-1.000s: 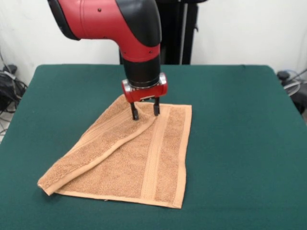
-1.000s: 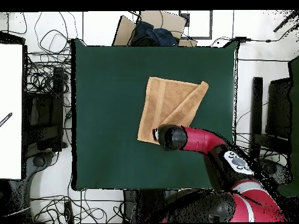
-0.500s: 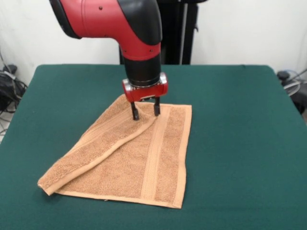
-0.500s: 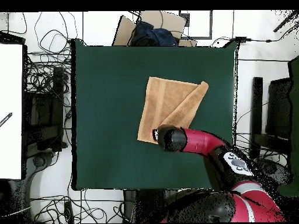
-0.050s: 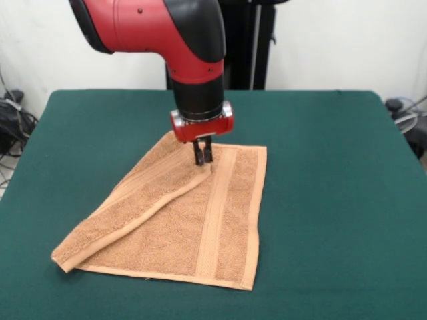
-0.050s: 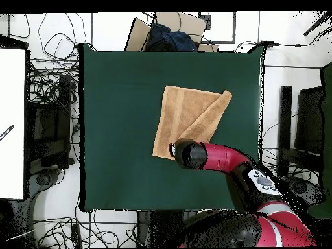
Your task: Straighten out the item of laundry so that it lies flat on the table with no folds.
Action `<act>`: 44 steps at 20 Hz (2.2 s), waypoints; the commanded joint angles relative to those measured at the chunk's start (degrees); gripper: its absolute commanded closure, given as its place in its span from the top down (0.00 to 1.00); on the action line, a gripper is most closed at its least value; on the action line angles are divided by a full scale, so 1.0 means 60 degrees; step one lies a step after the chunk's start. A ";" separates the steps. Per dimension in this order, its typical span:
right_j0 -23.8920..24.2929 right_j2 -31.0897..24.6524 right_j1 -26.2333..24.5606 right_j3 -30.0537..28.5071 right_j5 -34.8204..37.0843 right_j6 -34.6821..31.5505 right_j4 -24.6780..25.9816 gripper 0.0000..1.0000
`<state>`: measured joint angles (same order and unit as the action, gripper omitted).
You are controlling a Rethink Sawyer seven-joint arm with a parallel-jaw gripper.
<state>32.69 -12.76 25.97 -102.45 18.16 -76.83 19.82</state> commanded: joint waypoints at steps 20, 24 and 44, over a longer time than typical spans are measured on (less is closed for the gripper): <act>0.0333 -0.0511 0.1196 -0.1399 -0.0109 -0.1413 -0.0420 0.00; 0.0416 -0.0576 0.1114 -0.1392 -0.0106 -0.1383 -0.0438 0.00; 0.1240 -0.0624 0.2089 -0.1250 0.1454 -0.0517 -0.0279 0.00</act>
<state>39.74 -12.69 38.38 -109.06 21.29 -76.83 19.60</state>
